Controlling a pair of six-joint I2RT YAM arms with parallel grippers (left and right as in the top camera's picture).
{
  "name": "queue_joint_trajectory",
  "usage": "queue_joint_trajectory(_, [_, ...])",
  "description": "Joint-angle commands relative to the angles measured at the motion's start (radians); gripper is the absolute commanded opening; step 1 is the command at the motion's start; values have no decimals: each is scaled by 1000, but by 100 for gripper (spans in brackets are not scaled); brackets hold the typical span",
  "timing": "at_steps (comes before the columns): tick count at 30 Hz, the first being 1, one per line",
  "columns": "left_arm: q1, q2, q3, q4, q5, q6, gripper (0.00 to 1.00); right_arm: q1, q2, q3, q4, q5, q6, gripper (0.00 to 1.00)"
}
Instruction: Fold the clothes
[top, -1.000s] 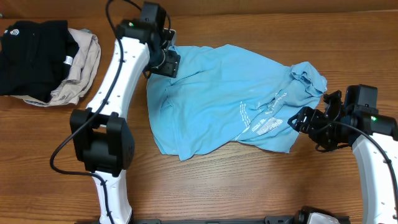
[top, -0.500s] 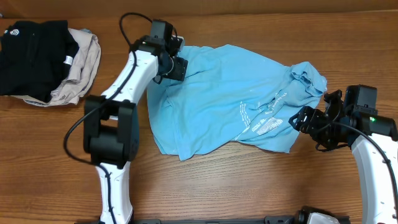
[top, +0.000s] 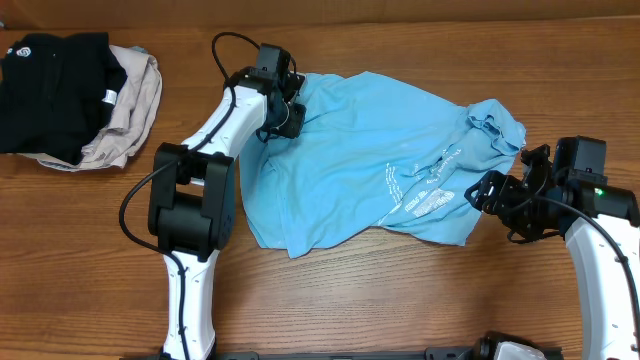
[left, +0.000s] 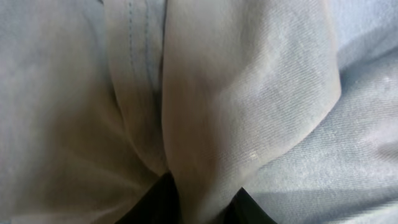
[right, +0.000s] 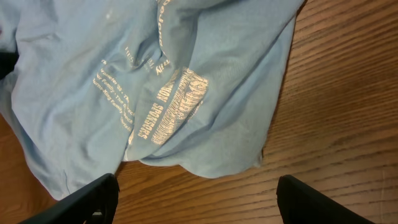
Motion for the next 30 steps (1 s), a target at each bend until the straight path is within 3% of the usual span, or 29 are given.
queue_joint_trajectory(1, [-3,19,115,-32,-39,2,27,5,-6,-6,4,12,0,85])
queue_joint_trajectory(4, [-3,19,249,-89,-105,2,26,5,-6,-6,6,18,0,85])
queue_joint_trajectory(6, [-2,19,304,-100,-137,2,20,5,-6,-6,6,18,0,85])
queue_joint_trajectory(8, [0,19,348,-95,-171,2,4,5,-5,-6,7,18,0,84])
queue_joint_trajectory(15, [1,20,368,-71,-171,2,4,5,32,-6,-8,18,0,84])
queue_joint_trajectory(16, [0,20,366,-88,-170,2,7,5,42,-6,-9,17,0,84])
queue_joint_trajectory(18, [0,20,360,-110,-158,2,28,5,59,-6,-6,17,0,84])
queue_joint_trajectory(20, [0,20,343,-113,-135,2,39,5,76,-6,2,17,0,84])
queue_joint_trajectory(30, [0,21,216,-56,-95,2,37,5,128,-6,11,17,0,84])
